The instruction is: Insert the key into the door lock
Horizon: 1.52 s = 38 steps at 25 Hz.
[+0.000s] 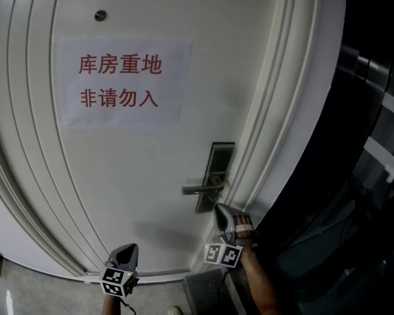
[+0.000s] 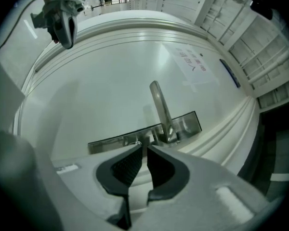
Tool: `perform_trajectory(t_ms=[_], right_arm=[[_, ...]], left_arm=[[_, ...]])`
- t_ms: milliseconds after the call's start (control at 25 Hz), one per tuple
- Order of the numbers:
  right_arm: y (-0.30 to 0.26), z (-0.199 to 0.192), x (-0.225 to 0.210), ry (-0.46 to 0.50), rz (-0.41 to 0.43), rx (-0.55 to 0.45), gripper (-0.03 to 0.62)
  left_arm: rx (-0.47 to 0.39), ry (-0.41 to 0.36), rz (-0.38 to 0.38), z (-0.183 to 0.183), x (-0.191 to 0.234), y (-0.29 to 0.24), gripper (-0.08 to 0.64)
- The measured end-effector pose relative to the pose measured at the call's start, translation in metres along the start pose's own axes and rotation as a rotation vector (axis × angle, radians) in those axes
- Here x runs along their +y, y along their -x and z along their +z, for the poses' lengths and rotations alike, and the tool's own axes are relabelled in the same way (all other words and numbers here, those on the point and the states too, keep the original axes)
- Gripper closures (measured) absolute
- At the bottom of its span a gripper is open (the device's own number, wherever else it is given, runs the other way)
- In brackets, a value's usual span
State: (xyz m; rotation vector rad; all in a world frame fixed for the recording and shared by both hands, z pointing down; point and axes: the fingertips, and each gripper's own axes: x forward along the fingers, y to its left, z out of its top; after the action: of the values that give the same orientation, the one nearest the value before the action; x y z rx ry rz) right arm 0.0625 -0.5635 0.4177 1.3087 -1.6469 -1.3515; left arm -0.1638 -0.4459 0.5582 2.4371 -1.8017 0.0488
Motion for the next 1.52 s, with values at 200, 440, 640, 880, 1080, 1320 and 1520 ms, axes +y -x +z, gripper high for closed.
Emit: perform_trajectory(t_ms=[200,440,640,880,1080,1320,1520], right_arm=[[0.020,0.012,-0.004,-0.160,-0.003,-0.036,0.591],[0.046,0.016,-0.009,-0.425,-0.012,-0.053,0.591],[0.066,0.014,0.004,-0.736,0.027,-0.090,0.591],[0.095,0.010,0.023,-1.113,0.081,-0.105,0.591],[0.120,0.012,0.039,-1.240,0.113,-0.088,0.591],[0.151,0.022,0.063,-1.281,0.157,-0.059,0.591],[0.181,0.038,0.079,-1.304,0.191,-0.060,0.591]], left_arm=[[0.002,-0.006,-0.011,-0.001,-0.005,0.010,0.557],[0.001,-0.022,-0.026,-0.001,-0.010,0.024,0.557],[-0.005,-0.035,-0.040,0.002,-0.013,0.035,0.557],[-0.012,-0.043,-0.058,0.002,-0.021,0.055,0.557],[-0.008,-0.048,-0.067,0.000,-0.025,0.073,0.557],[-0.012,-0.068,-0.087,0.003,-0.033,0.088,0.557],[-0.025,-0.067,-0.087,0.005,-0.040,0.104,0.557]])
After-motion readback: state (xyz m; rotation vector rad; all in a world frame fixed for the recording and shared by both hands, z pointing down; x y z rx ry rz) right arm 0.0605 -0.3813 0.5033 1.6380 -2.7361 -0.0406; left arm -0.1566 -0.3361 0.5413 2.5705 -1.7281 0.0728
